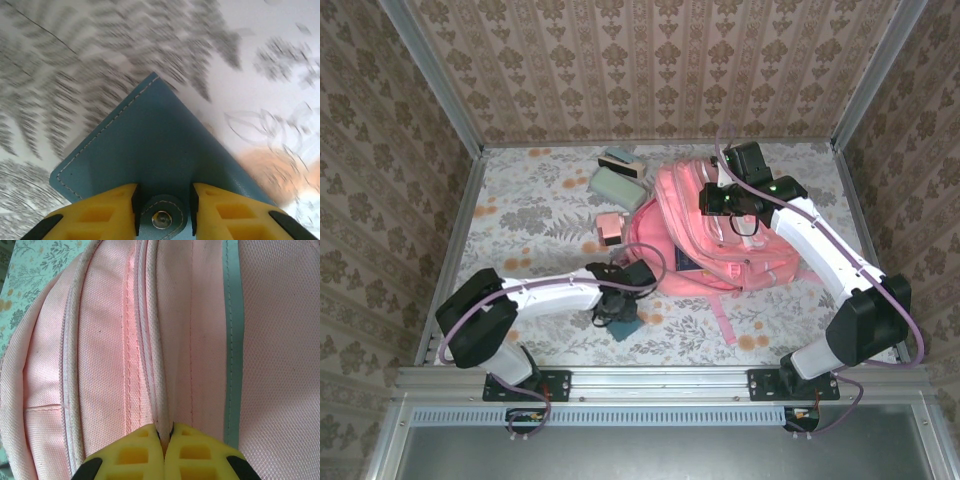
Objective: Pack the student bag
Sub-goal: Move the personal item from the bottom-center of the table, then pick up the personal item from the bottom-center of the table.
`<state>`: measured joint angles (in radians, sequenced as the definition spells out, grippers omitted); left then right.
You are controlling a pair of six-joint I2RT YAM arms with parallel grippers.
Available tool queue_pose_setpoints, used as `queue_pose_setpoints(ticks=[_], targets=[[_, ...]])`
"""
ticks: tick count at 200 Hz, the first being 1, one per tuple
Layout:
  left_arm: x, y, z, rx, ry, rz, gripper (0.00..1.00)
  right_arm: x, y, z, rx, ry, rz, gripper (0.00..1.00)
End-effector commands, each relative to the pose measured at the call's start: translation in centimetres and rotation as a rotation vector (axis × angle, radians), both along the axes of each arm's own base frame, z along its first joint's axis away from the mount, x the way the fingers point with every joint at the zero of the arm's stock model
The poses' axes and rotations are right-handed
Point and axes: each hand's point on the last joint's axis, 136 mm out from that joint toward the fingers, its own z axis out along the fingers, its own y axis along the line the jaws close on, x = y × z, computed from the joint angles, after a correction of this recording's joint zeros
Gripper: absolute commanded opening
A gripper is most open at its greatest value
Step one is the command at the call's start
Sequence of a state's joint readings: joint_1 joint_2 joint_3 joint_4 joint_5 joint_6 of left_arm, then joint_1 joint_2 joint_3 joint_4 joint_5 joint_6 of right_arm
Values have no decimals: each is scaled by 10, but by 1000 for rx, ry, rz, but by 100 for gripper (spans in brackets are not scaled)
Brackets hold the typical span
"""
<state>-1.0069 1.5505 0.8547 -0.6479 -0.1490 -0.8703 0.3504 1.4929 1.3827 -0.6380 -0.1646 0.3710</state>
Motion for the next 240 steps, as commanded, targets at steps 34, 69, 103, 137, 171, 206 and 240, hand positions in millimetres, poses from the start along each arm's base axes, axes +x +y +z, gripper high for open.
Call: queue_pose_setpoints(ticks=[34, 69, 103, 137, 171, 206, 240], targets=[[44, 47, 10, 89, -62, 57, 42, -2, -17, 11, -18, -35, -58, 3], [45, 39, 37, 1, -102, 172, 64, -3, -16, 9, -10, -35, -58, 4], [33, 41, 49, -66, -107, 407, 100, -3, -14, 7, 3, -35, -55, 4], [26, 31, 41, -153, -65, 553, 100, -3, -12, 6, 19, -34, -51, 4], [23, 24, 25, -179, -22, 661, 100, -5, -12, 5, 24, -36, -49, 4], [23, 19, 10, -160, 4, 690, 100, -7, -12, 4, 23, -36, -48, 4], [16, 24, -8, -100, 45, 699, 100, -7, -12, 5, 28, -36, -47, 4]])
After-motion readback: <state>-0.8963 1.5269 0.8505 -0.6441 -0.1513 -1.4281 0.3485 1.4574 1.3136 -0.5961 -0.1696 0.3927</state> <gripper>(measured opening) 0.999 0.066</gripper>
